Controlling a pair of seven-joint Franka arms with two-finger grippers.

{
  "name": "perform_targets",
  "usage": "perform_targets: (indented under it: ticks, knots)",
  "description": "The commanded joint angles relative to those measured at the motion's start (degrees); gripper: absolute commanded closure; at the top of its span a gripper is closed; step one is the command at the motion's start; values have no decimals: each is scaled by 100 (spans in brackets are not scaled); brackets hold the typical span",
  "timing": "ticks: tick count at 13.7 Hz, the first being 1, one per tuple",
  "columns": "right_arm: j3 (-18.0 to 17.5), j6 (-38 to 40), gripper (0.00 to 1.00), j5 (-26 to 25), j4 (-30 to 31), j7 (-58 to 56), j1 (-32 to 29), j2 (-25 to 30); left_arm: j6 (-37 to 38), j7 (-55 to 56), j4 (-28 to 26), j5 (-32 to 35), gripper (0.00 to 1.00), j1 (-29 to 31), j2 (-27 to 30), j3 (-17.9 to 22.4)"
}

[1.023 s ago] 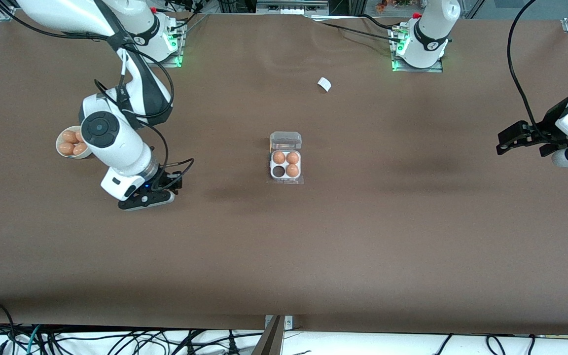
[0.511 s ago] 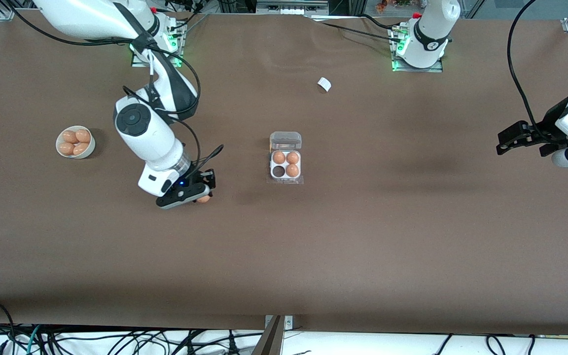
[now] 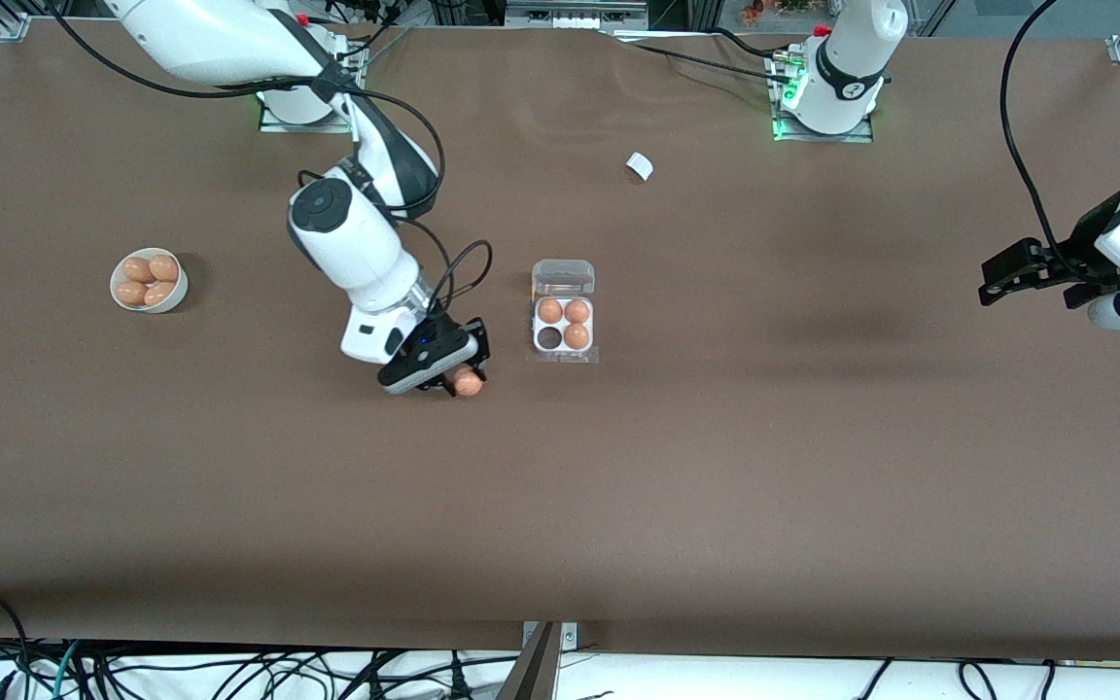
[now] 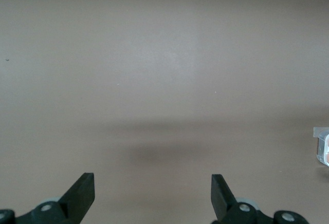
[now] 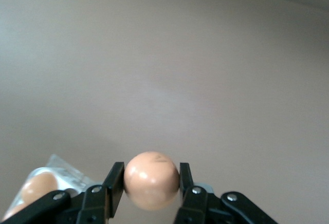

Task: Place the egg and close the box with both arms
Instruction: 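Carry the egg with the right gripper to the clear carton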

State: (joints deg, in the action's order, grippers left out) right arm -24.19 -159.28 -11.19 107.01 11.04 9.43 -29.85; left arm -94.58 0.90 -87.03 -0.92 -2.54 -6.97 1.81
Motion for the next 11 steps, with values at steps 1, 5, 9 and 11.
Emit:
perform_targets:
  ticks: [1,5,9,11]
  knots:
    - [-33,-253,96,108,153,-14,225,6,18,33,107,-31,0,-1,-32,12]
    - [-24,-585,96,108,215,3,507,-186,18,33,99,-31,0,8,-41,12]
    - [2,-1334,98,126,153,3,727,-592,18,33,99,-31,0,-1,-41,12]
    - [2,-1334,98,126,162,-6,780,-609,18,33,99,-31,0,-1,-41,12]
